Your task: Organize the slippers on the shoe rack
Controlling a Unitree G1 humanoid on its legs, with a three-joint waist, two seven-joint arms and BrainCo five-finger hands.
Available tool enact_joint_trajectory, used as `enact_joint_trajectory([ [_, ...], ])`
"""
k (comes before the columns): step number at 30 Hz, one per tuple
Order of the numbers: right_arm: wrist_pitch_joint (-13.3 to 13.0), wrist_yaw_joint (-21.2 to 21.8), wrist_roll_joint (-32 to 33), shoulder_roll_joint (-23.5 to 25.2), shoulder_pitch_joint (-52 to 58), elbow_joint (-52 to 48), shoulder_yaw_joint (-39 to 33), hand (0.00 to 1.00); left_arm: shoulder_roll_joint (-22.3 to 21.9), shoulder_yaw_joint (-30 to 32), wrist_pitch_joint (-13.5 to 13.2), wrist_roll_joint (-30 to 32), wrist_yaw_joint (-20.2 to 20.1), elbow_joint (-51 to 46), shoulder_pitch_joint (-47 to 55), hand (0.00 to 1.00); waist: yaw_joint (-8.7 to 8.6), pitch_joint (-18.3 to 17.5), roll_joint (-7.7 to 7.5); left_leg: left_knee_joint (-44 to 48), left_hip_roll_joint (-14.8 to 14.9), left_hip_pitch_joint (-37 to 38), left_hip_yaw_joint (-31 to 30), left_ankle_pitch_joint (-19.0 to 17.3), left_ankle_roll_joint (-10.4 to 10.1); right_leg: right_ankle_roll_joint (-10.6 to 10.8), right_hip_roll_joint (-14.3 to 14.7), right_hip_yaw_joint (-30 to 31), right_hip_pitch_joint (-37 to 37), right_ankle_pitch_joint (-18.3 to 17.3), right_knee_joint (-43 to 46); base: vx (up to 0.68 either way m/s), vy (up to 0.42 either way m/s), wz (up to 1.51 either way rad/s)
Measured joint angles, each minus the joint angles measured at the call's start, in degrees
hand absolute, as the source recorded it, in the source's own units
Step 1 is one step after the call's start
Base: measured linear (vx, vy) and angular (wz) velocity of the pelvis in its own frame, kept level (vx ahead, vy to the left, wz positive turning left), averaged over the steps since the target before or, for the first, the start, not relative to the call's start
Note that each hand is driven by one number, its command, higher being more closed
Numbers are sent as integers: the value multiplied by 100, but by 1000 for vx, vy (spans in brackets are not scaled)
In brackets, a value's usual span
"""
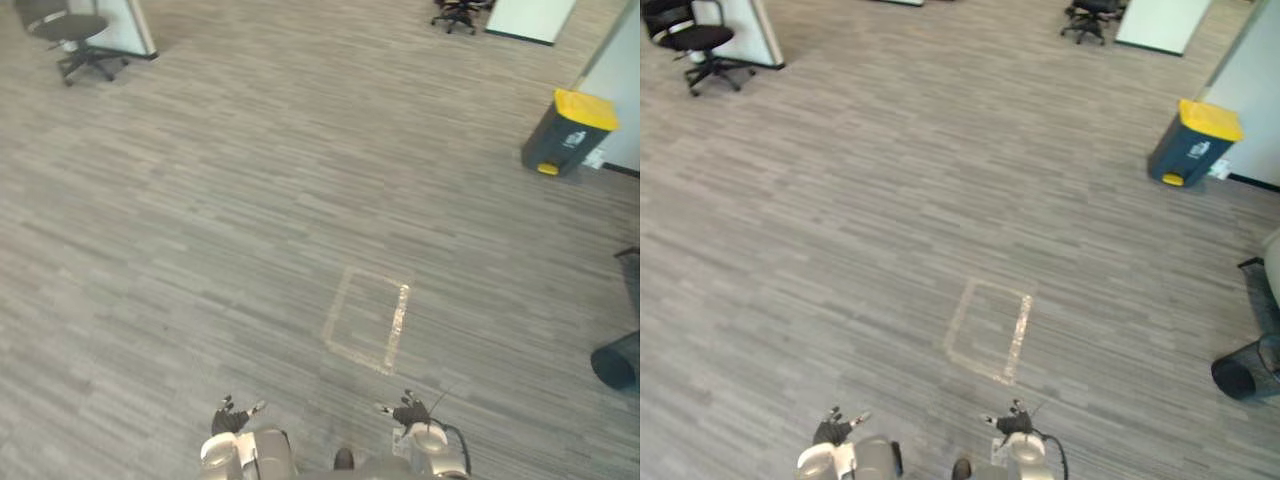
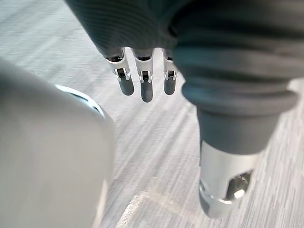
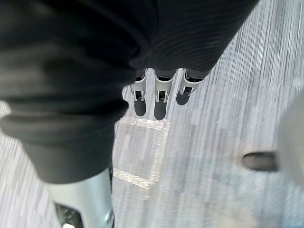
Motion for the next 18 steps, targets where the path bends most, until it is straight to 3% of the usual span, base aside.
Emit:
enact_joint_trajectory([
  [1,-3,1,-7,-7,1,47,-80,0,-3,3,1,-20,-12,34,5,0,6,-17,20,-681,-179,70,-215,784,-47,191,-146,159,92,-157,-24,445,349,-55],
  [2,7,6,-15,-20,-6,168,-82,0,7,7,-16,-16,-16,106,-7,0,45,-37,-33,-749,-345,212,-105,922,89,267,-298,251,202,-229,-87,459,340,-48],
  [3,14,28,-37,-30,-14,225,-61,0,35,-9,-24,-6,-16,139,-13,0,33,-112,-107,-695,-437,218,70,704,191,296,-469,233,185,-219,-51,475,308,-43],
  [5,12,17,-46,-24,13,216,-115,0,45,4,-34,-6,-30,142,-28,0,47,-116,-111,-377,-423,310,389,386,398,396,-612,235,106,-218,375,463,280,-60],
  [6,11,17,-47,-25,11,206,-117,0,59,-21,-25,1,-35,190,-31,0,52,-114,-109,-344,-412,507,592,267,497,452,-670,243,-47,-237,870,378,248,-82],
  [8,-10,15,-55,-26,14,185,-115,0,112,-192,27,7,-35,299,-61,0,11,-99,-90,-412,-380,941,946,136,657,829,-843,167,-729,-92,2465,345,222,-95],
  [10,-6,19,-55,-24,4,176,-112,0,133,-305,35,2,-35,397,-158,0,-25,-71,-72,-455,-328,1310,1289,0,753,764,-1046,-267,-1472,-135,3905,218,123,-93],
  [12,0,24,-56,-14,-8,85,-97,0,113,-398,38,-5,-34,397,-250,0,-40,-9,-61,-524,-196,1657,1557,-181,710,568,-1139,-882,-1926,-263,4405,209,83,-84],
  [13,-7,22,-56,-8,-6,-30,-94,0,104,-397,38,-13,-35,398,-326,0,-46,56,-18,-580,-113,1829,1707,-342,621,500,-1172,-1320,-2149,-309,4374,202,34,-70],
  [16,-7,15,-56,-20,-58,-37,-111,0,115,-392,34,-33,-61,435,-428,0,-59,105,-208,-596,35,2124,2189,-589,423,420,-1167,-2318,-2366,-279,3128,191,-10,-70],
  [17,-5,8,-56,-20,-55,-27,-117,0,111,-390,32,-52,-96,465,-428,0,-69,105,-229,-599,49,2186,2298,-595,411,368,-1109,-2507,-2358,-160,2635,238,-65,-73],
  [18,4,3,-56,-28,-38,-11,-140,0,114,-399,27,-67,-121,495,-417,0,-85,105,-243,-589,25,2252,2363,-621,357,329,-1010,-2653,-2322,199,1836,286,-107,-57],
])
